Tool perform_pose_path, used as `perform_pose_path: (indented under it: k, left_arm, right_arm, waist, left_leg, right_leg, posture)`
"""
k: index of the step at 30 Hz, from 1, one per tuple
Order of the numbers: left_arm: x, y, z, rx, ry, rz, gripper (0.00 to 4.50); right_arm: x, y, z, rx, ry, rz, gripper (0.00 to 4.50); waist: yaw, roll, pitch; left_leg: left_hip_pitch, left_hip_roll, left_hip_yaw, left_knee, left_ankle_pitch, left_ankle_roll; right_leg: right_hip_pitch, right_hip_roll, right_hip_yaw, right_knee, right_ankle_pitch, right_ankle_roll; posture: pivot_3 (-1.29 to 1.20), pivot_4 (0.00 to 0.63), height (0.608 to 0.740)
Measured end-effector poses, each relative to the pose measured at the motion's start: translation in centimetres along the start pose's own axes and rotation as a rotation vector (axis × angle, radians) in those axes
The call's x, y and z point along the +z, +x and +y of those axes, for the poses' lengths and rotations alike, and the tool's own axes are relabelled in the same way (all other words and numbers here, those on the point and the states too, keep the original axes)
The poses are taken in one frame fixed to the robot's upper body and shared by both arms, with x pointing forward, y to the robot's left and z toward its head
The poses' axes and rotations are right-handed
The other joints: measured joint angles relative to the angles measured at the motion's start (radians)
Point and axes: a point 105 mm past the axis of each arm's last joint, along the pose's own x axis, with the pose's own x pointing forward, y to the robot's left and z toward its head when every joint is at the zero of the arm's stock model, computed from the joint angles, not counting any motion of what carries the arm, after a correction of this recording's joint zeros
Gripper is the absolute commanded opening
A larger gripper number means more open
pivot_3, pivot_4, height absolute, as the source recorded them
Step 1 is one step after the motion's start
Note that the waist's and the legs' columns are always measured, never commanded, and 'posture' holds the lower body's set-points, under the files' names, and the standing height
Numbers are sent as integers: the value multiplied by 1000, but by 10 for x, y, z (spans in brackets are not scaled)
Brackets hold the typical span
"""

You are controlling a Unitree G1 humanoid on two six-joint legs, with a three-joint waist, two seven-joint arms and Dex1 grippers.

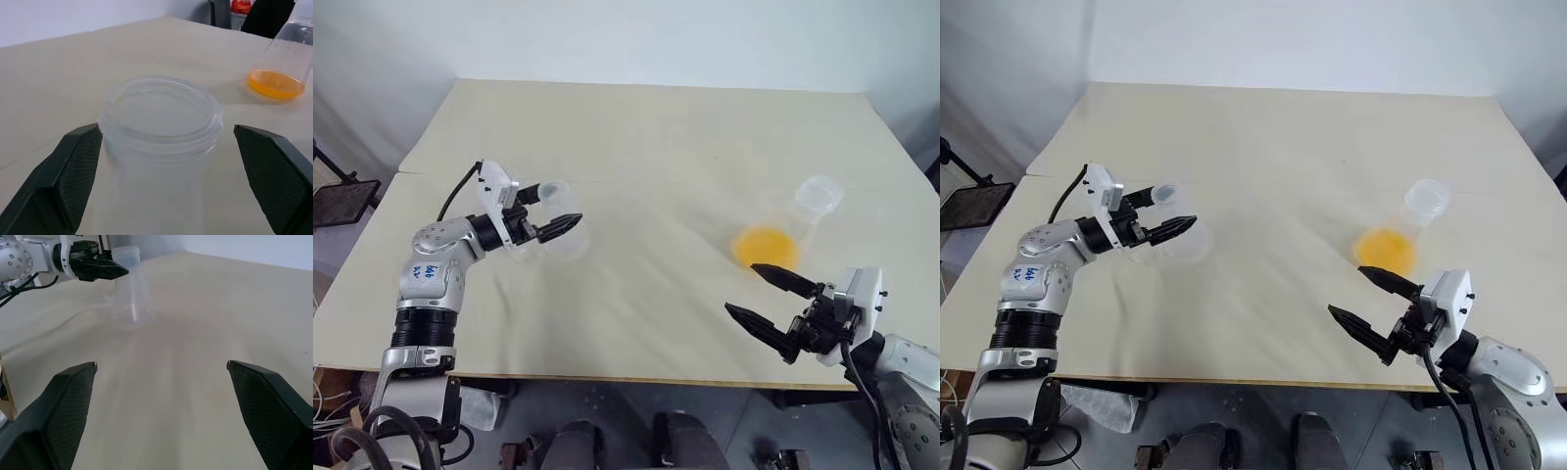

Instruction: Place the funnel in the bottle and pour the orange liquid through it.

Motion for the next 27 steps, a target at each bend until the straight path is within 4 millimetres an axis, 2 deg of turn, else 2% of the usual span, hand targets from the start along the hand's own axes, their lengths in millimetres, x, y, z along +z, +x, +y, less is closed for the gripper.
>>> perform_pose_path:
  k: [2, 5, 10, 17, 21, 24, 27]
  left_arm:
    - [-1, 1, 2, 3, 1, 1, 4500]
    - [1, 3, 3, -1, 8, -5, 3944]
    - [0, 6, 6, 6, 0, -14, 2375]
    - [1, 9, 2, -40, 5, -2, 2307]
    - [14, 16, -6, -120, 10, -36, 2307]
    - [35, 34, -26, -236, 39, -98, 2307]
    - [40, 51, -48, -345, 66, -105, 2307]
  right_arm:
    - [-1, 0, 0, -2, 0, 1, 4452]
    - [-2, -1, 0, -6, 2, 3, 4500]
    - [-4, -2, 1, -13, 4, 7, 4500]
    - [-4, -2, 1, -21, -6, -2, 4500]
    - [-5, -4, 1, -29, -2, 4, 4500]
    - [-7, -14, -3, -70, 0, 22, 4500]
    - [-7, -23, -6, -103, -6, 33, 4500]
  waist:
    - [0, 0, 0]
    - [0, 0, 0]
    - [1, 0, 0]
    - [1, 0, 0]
    - [5, 0, 0]
    - [20, 0, 0]
    - [23, 0, 0]
  left_leg:
    - [0, 0, 0, 0, 0, 0]
    - [0, 0, 0, 1, 0, 0]
    - [0, 0, 0, 1, 0, 0]
    - [0, 0, 0, 1, 0, 0]
    - [-1, 0, 0, 2, 0, 0]
    - [-2, 0, 0, 4, -1, 1]
    - [-2, -1, 0, 4, -1, 2]
  right_leg:
    - [0, 0, 0, 0, 0, 0]
    - [0, 0, 0, 0, 0, 0]
    - [0, 0, 0, 0, 0, 0]
    - [0, 0, 0, 1, 0, 0]
    - [0, 0, 0, 1, 0, 0]
    - [0, 0, 0, 0, 0, 0]
    - [1, 0, 0, 0, 1, 1]
  posture:
    - [0, 150, 740]
    - [0, 150, 740]
    - [0, 150, 740]
    - [0, 150, 740]
    - [0, 150, 740]
    - [0, 150, 740]
    - [0, 150, 740]
